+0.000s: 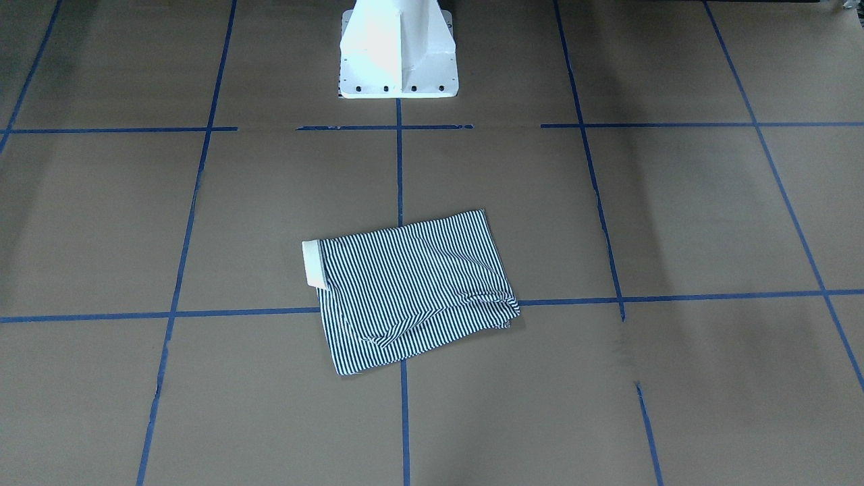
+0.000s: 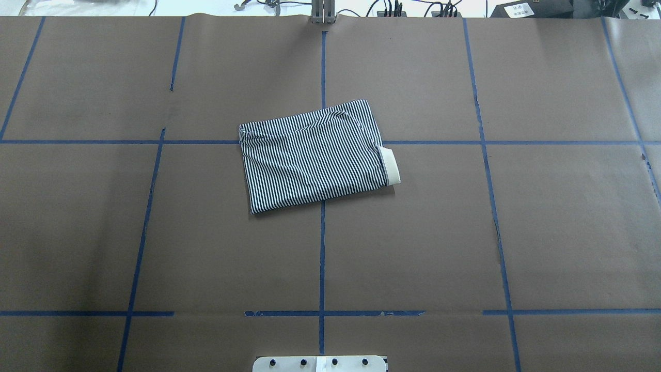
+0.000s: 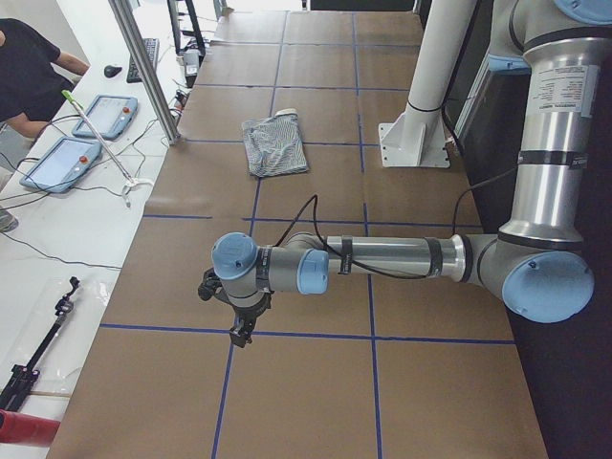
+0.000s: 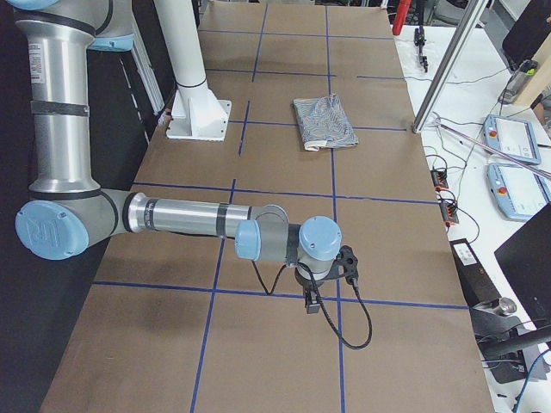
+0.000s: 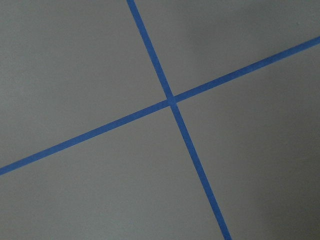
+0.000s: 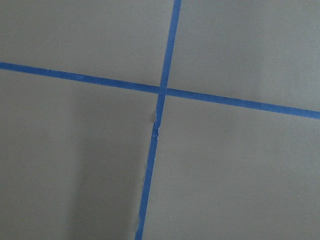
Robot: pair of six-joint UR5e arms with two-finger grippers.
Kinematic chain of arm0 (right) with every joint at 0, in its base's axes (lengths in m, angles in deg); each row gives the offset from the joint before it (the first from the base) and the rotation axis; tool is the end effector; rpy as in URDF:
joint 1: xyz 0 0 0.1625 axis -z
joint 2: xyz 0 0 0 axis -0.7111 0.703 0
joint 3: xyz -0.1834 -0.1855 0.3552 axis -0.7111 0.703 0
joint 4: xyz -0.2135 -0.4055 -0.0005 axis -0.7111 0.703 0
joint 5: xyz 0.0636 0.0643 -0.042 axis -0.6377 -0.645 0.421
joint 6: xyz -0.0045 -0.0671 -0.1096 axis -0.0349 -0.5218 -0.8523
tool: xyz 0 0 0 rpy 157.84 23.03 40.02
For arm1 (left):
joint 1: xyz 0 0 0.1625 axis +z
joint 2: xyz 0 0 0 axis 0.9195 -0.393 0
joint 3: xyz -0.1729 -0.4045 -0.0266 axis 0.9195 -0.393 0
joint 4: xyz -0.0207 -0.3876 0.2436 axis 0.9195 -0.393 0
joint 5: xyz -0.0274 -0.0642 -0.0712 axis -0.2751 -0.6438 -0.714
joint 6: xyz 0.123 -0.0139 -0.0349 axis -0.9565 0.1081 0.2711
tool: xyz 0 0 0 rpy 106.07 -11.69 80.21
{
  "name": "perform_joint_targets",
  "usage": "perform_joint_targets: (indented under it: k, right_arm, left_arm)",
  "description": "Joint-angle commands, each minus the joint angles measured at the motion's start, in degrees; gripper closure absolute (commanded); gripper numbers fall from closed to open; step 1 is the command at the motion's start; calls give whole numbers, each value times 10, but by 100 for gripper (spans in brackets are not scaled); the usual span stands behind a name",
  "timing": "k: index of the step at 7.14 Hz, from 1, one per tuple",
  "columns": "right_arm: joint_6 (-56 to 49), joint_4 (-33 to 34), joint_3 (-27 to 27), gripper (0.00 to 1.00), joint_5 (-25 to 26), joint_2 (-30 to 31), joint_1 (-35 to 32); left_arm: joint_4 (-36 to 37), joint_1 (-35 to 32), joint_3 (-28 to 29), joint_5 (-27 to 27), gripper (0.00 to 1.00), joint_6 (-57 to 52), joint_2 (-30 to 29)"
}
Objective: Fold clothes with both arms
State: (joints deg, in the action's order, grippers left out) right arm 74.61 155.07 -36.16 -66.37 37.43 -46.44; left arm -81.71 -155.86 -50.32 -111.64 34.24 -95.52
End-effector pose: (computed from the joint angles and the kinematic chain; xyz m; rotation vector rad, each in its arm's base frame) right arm 0.0564 -0.5259 0.7032 0.0641 -0.8076 -0.1302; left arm -0.0336 -0.5578 0.6944 0.1616 0.7635 0.3617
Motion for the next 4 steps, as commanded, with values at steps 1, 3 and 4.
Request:
perform_joint_targets:
  k: [1,3,4]
  right_arm:
    - [30,0,-9,0,1,-1,0]
    - [29,-1,-9,0,2,-1,0]
    - [29,-1,-6,0,3,-1,1]
  left_arm:
    - [-1,-12,0,0,0,1,-1]
    - [-1,-12,1,0,0,1,-5]
    - [-1,-13,1,0,0,3,-5]
